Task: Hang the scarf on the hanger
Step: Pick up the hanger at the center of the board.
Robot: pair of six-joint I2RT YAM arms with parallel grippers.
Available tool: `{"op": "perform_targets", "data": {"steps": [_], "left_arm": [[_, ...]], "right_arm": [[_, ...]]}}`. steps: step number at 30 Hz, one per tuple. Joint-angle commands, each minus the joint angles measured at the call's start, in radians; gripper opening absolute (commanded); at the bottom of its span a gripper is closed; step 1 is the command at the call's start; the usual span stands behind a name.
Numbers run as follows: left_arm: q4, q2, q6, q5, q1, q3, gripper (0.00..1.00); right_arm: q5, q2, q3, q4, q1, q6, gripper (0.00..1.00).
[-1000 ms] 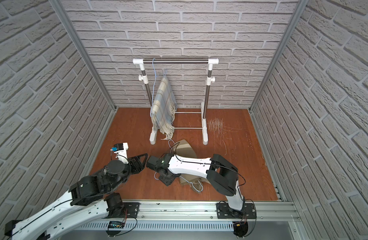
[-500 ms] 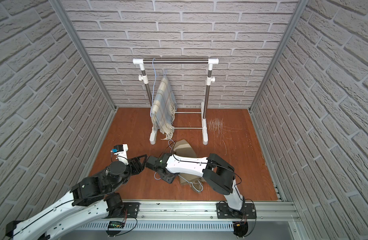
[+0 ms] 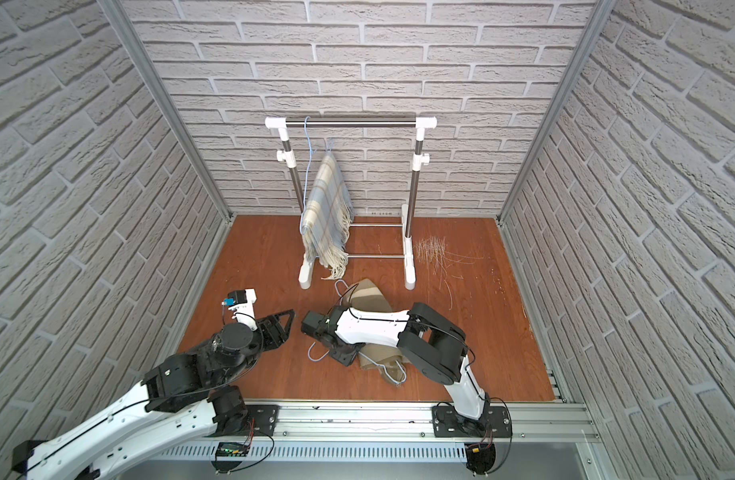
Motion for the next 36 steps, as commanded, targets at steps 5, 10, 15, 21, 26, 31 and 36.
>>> {"op": "perform_targets", "data": {"steps": [5, 10, 15, 21, 26, 31, 36], "left_arm": [[0.013, -0.011, 0.001, -0.025, 0.003, -0.008, 0.6], [0.027, -0.004, 0.032, -0.016, 0.001, 0.017, 0.6], [0.033, -0.005, 0.048, -0.012, 0.002, 0.029, 0.59], [0.07, 0.011, 0.073, 0.0, 0.0, 0.033, 0.59], [0.119, 0.049, 0.097, 0.02, 0.0, 0.038, 0.59], [0.166, 0.098, 0.135, 0.045, 0.0, 0.063, 0.59], [0.207, 0.143, 0.175, 0.069, 0.0, 0.091, 0.59]], "right_arm": [[-0.075, -0.128, -0.065, 0.022, -0.035, 0.066, 0.03], [-0.153, -0.278, -0.074, 0.043, -0.082, 0.128, 0.03], [-0.322, -0.433, -0.085, 0.062, -0.155, 0.201, 0.03], [-0.468, -0.65, -0.103, 0.086, -0.25, 0.32, 0.03], [-0.508, -0.79, -0.078, 0.146, -0.317, 0.413, 0.03], [-0.533, -0.834, 0.035, 0.136, -0.355, 0.454, 0.03], [-0.545, -0.86, 0.139, 0.141, -0.392, 0.481, 0.03]]}}
